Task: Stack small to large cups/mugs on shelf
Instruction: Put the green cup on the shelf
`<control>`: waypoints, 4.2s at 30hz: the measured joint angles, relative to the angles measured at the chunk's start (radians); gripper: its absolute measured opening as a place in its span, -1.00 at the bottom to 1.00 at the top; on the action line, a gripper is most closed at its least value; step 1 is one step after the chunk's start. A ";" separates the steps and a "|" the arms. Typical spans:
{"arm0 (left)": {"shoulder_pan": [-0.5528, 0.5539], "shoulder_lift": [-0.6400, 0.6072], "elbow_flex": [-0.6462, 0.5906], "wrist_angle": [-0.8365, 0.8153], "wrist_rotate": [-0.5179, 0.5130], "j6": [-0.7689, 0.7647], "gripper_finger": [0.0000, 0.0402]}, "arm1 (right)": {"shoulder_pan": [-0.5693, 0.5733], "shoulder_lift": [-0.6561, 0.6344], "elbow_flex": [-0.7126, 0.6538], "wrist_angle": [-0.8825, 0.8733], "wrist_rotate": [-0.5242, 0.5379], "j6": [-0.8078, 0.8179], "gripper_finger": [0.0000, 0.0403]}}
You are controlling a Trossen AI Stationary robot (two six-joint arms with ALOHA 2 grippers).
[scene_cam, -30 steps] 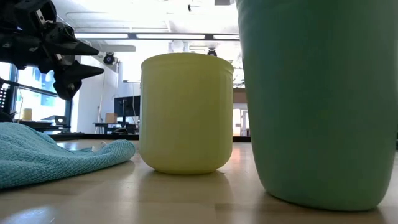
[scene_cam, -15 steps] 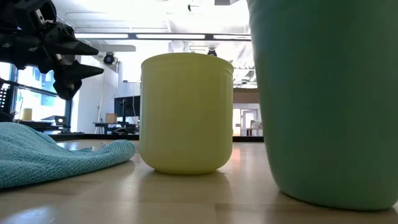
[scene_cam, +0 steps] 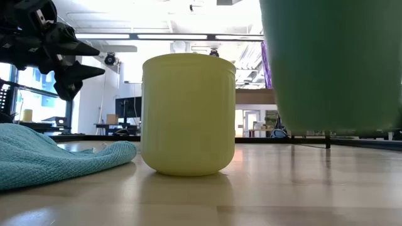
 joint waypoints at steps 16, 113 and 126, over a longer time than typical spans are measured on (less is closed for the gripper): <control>0.000 0.000 0.000 0.000 0.000 -0.003 -0.08 | -0.158 -0.011 0.295 -0.128 0.067 -0.338 -1.00; 0.000 0.043 0.000 0.021 -0.179 -0.341 -0.08 | -1.121 -0.179 0.298 -0.113 -0.041 -1.716 -1.00; 0.000 0.061 0.000 0.021 -0.180 -0.341 -0.08 | -1.078 -0.131 0.300 -0.133 -0.030 -1.708 -1.00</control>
